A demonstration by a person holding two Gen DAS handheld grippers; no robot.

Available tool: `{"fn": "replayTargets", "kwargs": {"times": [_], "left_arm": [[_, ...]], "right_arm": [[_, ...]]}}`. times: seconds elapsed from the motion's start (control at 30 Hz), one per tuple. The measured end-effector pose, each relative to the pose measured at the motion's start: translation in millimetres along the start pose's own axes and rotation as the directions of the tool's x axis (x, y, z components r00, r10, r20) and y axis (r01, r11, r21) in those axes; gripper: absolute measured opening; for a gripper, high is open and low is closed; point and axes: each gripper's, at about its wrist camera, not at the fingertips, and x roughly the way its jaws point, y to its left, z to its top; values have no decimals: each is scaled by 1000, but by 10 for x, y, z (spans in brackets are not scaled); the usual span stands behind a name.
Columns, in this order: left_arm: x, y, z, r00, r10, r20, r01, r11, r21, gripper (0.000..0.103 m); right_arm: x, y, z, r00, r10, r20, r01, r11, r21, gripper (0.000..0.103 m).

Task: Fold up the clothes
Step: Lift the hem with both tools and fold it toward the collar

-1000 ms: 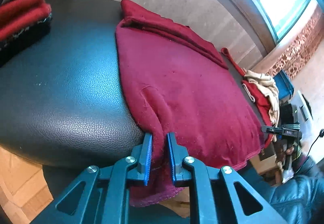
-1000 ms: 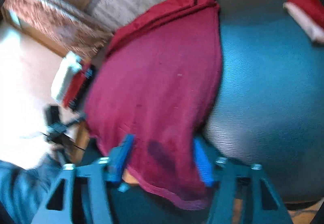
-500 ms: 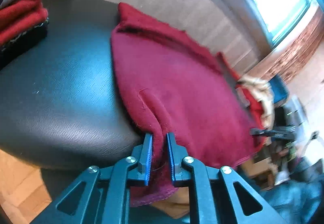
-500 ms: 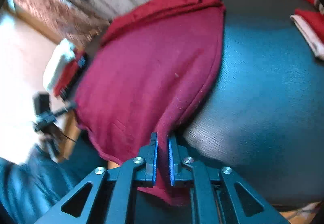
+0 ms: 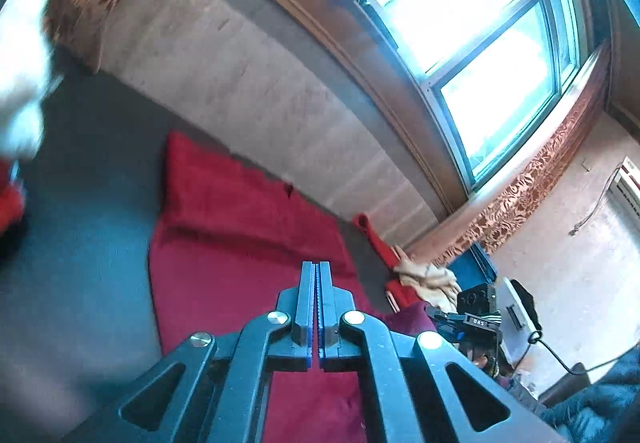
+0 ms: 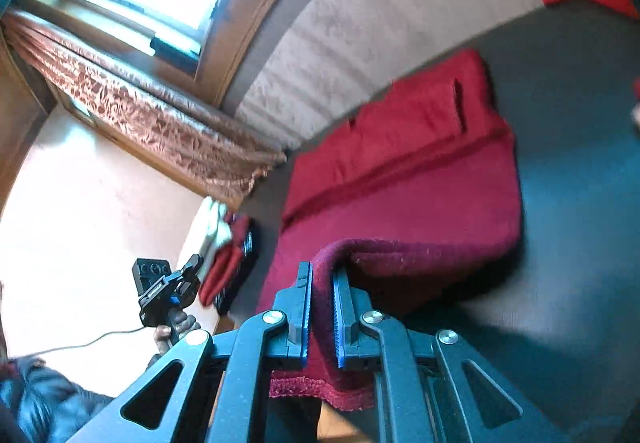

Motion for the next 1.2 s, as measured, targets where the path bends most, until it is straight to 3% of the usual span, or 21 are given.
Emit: {"fn": "replayTargets", "kwargs": {"times": [0.17,0.27,0.37,0.47,0.53,0.63,0.77,0.87,1.0,1.07,1.2], "left_arm": [[401,33,464,999,51,-8,-51,998,48,0],[635,11,534,986,129,-105,-116,986,122,0],[630,9,187,955,168,-243,-125,975,182,0],[392,129,-275,932,148,-331,-119,987,107,2],[205,184,-578,925,109,-364,-103,994,37,14],[6,176,-1018,908,98,-408,-112,994,-11,22],[-57,187,-1550,854,99,-510,-139,989,-42,30],[30,209,-1736,835,75,-546,-123,991,-52,40],[211,240,-1781,829,17,-559,-83,992,-92,56],[302,266,-1794,825,8,-565,-73,993,-92,58],[536,194,-1861,794,3,-608,-48,997,-57,57]], "right_arm": [[232,-15,464,1000,-8,31,8,1000,0,9],[389,-88,607,999,-38,3,38,999,2,10],[478,-216,560,997,-64,-40,64,998,16,10],[462,-350,411,997,-59,-40,61,996,60,10],[445,-431,330,997,-61,-41,64,995,82,10],[407,-525,261,996,-78,-47,82,992,98,11],[410,-592,173,993,-99,-65,105,989,101,12],[476,-571,107,990,-112,-90,120,990,81,13],[505,-632,31,988,-120,-98,129,987,92,13],[516,-666,-7,987,-124,-101,134,986,100,13],[500,-733,-64,985,-132,-107,144,983,115,14]]}}
